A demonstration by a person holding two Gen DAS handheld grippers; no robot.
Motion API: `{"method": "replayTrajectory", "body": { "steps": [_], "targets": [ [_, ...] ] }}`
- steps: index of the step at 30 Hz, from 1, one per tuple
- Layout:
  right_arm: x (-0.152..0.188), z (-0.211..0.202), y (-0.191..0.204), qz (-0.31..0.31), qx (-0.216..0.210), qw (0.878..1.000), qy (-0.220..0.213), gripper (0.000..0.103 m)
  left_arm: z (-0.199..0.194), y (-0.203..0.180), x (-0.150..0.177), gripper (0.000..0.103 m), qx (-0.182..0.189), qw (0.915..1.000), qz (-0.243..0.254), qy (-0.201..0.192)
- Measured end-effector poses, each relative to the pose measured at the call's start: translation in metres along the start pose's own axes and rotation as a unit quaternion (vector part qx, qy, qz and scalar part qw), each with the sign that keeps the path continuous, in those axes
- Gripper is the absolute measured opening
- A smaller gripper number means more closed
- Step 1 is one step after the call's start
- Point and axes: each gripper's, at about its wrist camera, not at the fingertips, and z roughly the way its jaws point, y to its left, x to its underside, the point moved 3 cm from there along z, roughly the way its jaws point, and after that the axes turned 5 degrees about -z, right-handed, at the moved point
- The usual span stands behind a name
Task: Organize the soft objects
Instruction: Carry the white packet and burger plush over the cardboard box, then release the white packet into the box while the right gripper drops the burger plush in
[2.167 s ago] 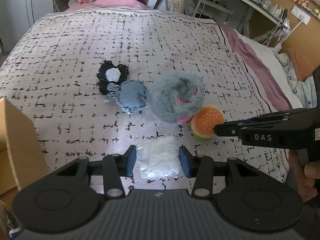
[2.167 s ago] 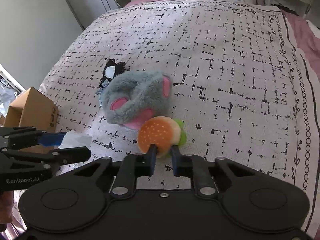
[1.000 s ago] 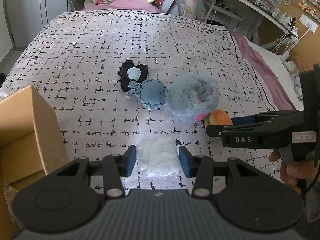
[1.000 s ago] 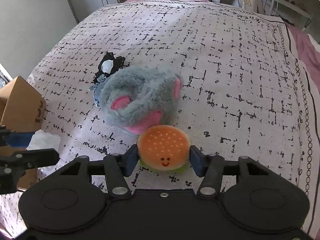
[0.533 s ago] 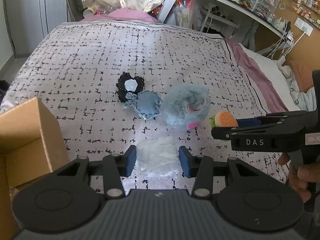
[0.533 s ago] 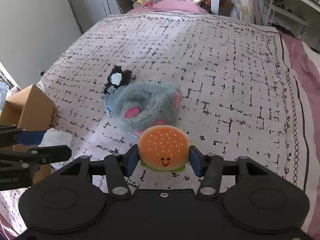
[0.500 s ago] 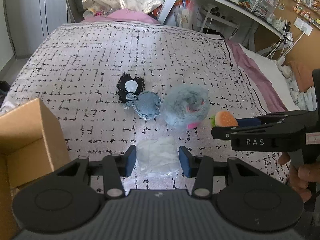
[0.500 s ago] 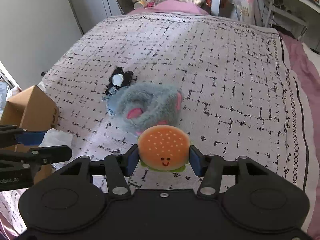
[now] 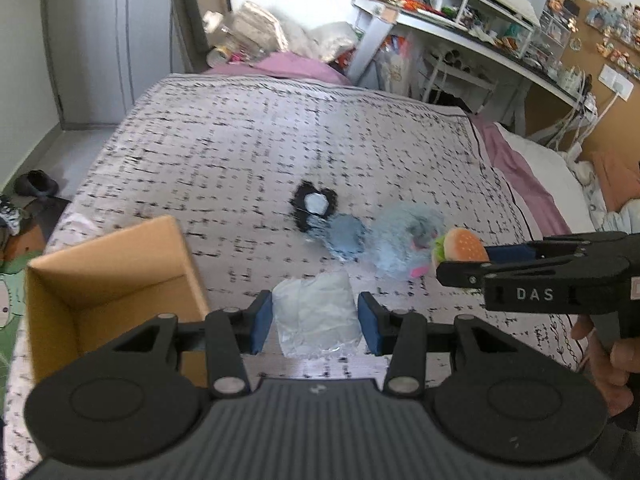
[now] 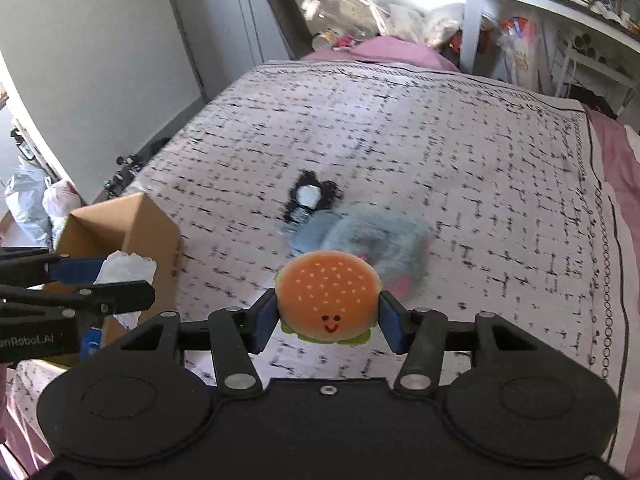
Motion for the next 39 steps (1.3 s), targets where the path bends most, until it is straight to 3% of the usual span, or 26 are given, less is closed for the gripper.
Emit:
{"method": "replayTrajectory", "body": {
  "steps": [13, 31, 39],
  "targets": [
    [-0.016, -0.003, 0.055, -0.023, -0.031, 0.999, -0.012, 0.052, -0.024, 0.06, -0.007, 0.045, -0.033, 0.999, -0.025, -0.02],
    [-0.033, 0.009, 0.122, -0.065, -0.069, 0.995, -0.011, 0.052, -0.011, 0.139, 0.009, 0.046, -0.063, 0.9935, -0.095, -0.002],
    [-0.036, 0.017, 0.145, -0.07, -0.087, 0.994, -0.008, 0.052, -0.017, 0.154, 0.011, 0.054, -0.057, 0.9907, -0.123, -0.002]
  ]
}}
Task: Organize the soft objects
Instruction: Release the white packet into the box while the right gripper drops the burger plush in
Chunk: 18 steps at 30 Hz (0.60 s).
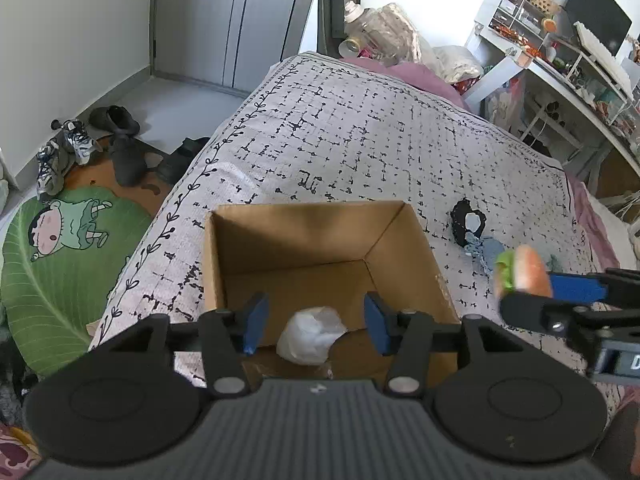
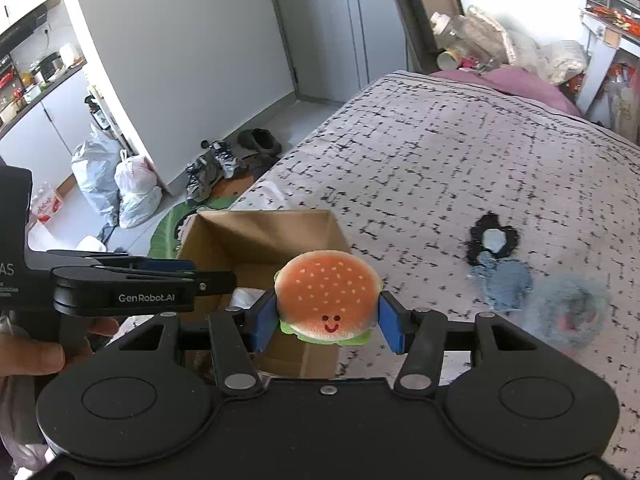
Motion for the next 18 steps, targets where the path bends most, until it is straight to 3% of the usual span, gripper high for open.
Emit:
{"method": "replayTrajectory", "body": {
  "steps": [7, 11, 18],
  "targets": [
    [-0.003, 0.013, 0.014, -0.001, -0.017, 1.0, 0.004, 0.054, -0.014, 0.002, 0.006, 0.067, 0.001, 1.0, 0.001, -0.004],
    [0.0, 0.015, 0.017, 0.015, -0.044, 0.999, 0.003, 0.069, -0.022, 0.007, 0.009, 0.075, -0.002, 0.9999, -0.009, -0.006],
    [0.012, -0.001, 0.005, 0.026, -0.023, 0.999, -0.004, 0.079, -0.037, 0.013, 0.008, 0.09, -0.008, 0.9992, -0.026, -0.029]
  ]
}}
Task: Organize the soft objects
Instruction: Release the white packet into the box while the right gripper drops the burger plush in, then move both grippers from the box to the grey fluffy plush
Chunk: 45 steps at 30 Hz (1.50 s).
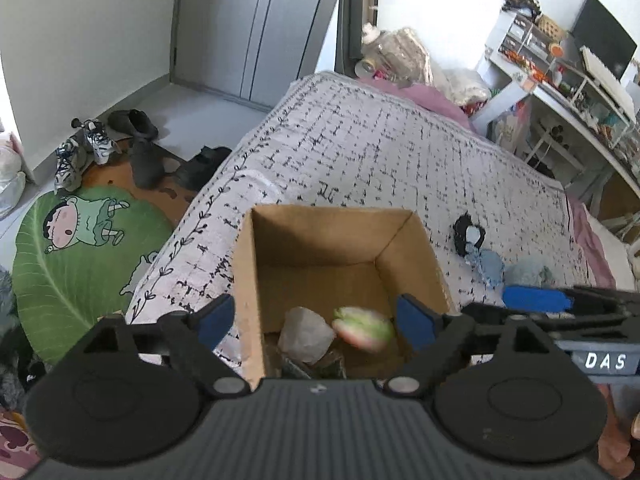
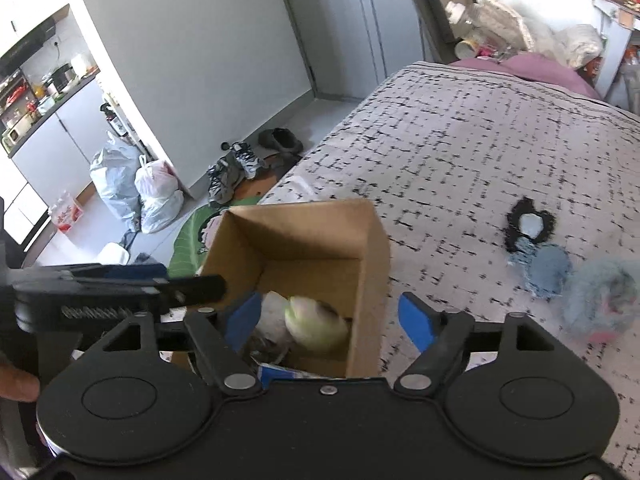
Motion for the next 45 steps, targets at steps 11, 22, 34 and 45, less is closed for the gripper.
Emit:
{"method": "replayTrajectory", "body": {
  "steps": [11, 22, 34, 45],
  "targets": [
    [0.024, -0.035, -0.034, 0.023, 0.03, 0.999, -0.008, 0.091, -0.014, -0.032, 0.01, 0.103, 0.019, 0.9996, 0.017, -0.014],
    [0.041, -0.065, -0.071, 0.05, 0.052, 0.997, -0.024, 0.091, -0.02, -0.074, 0.021, 0.103, 0.048, 0.9978, 0.045, -0.003],
    [0.06, -0.085, -0.115, 0.097, 0.076, 0.992, -0.036, 0.102, -0.012, -0.119, 0.029, 0.103, 0.051, 0.9959, 0.073, 0.018],
    [0.069, -0.093, -0.159, 0.137, 0.099, 0.984, -0.051, 0.103, 0.0, -0.145, 0.021, 0.103, 0.051, 0.9949, 0.086, 0.014]
  ]
}}
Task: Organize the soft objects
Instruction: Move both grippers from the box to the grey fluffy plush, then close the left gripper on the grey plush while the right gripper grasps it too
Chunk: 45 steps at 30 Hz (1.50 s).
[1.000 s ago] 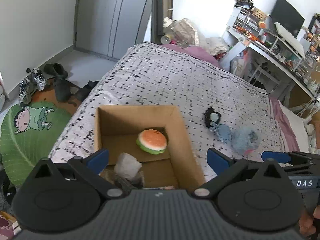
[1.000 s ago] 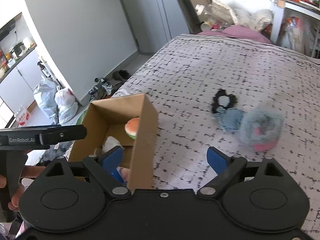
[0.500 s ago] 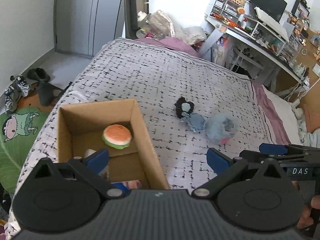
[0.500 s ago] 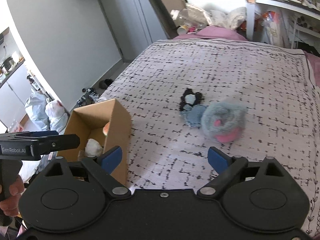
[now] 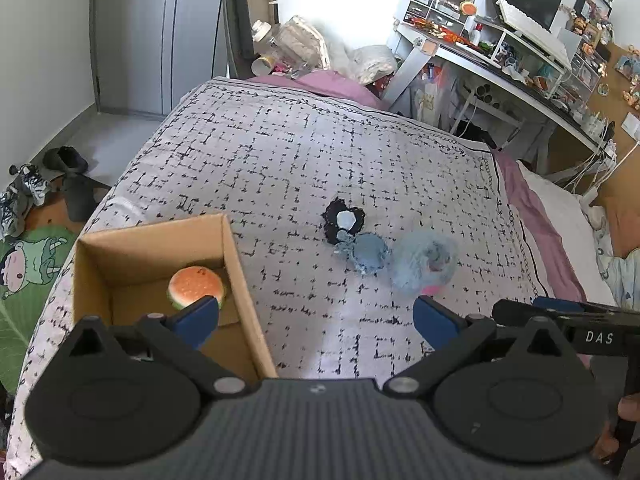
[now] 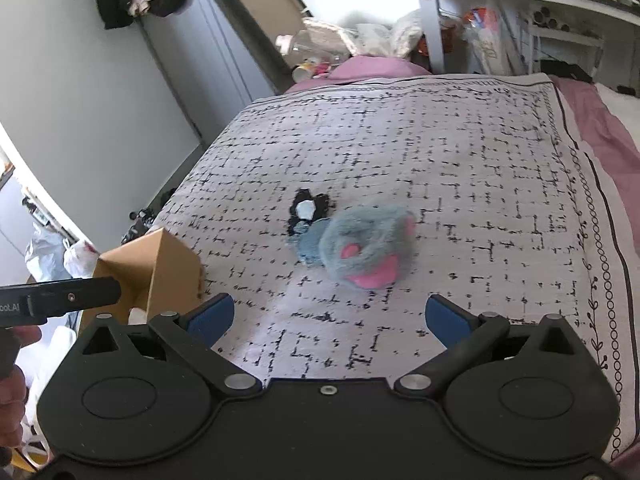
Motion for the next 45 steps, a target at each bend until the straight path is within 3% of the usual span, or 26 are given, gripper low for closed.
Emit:
{"method": "replayTrajectory", "body": {
  "steps": [9, 18, 22, 45],
  "targets": [
    [-0.007, 0.006, -0.024, 0.022, -0.011, 1.0, -0.017, 0.102, 0.029, -0.023, -0.014, 0.1, 0.009, 0.9999, 0.005, 0.003],
    [-0.014, 0.03, -0.046, 0.043, -0.016, 0.999, 0.002, 0.078, 0.06, -0.039, -0.023, 0.098, 0.033, 0.9994, 0.009, 0.006],
    [-0.017, 0.044, -0.056, 0.066, -0.024, 0.997, 0.015, 0.065, 0.079, -0.046, -0.026, 0.088, 0.041, 0.999, 0.006, 0.014],
    [-0.026, 0.109, -0.071, 0.093, -0.052, 0.992, 0.066, 0.029, 0.175, -0.085, -0.032, 0.043, 0.073, 0.994, 0.034, 0.073]
  ]
}}
